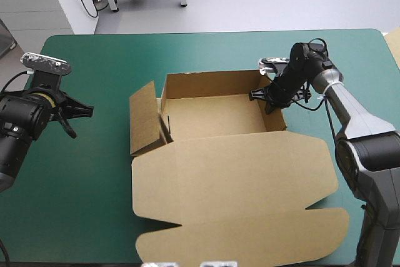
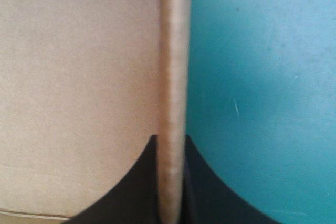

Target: Fold the box

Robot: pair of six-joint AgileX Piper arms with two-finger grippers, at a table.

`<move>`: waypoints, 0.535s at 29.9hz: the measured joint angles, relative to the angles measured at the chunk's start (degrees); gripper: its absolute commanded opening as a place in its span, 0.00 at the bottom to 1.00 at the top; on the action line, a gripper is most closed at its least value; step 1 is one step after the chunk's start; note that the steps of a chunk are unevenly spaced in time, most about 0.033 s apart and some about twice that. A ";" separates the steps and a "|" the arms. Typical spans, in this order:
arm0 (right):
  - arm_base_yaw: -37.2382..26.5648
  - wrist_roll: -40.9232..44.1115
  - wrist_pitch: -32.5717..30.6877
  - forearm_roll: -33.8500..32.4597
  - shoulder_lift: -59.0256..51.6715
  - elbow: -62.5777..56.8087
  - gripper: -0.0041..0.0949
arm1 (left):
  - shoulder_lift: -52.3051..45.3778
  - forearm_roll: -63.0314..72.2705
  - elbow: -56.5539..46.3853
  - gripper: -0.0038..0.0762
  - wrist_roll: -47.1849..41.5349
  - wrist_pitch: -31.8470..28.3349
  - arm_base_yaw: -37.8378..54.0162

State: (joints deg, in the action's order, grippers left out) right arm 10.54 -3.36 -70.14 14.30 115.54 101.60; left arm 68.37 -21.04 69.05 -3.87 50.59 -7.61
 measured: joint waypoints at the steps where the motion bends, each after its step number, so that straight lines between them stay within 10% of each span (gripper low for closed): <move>1: -0.06 0.12 0.00 -0.09 0.00 0.00 0.03 | 0.27 0.00 0.00 0.05 -0.61 0.00 0.00; 16: -8.34 -5.42 -0.18 6.00 -9.83 0.00 0.03 | 7.97 13.23 -0.05 0.05 -3.13 -5.65 0.00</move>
State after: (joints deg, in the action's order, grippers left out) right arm 2.20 -8.78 -70.32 20.30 105.71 101.60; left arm 76.34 -7.81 69.00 -7.00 44.93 -7.61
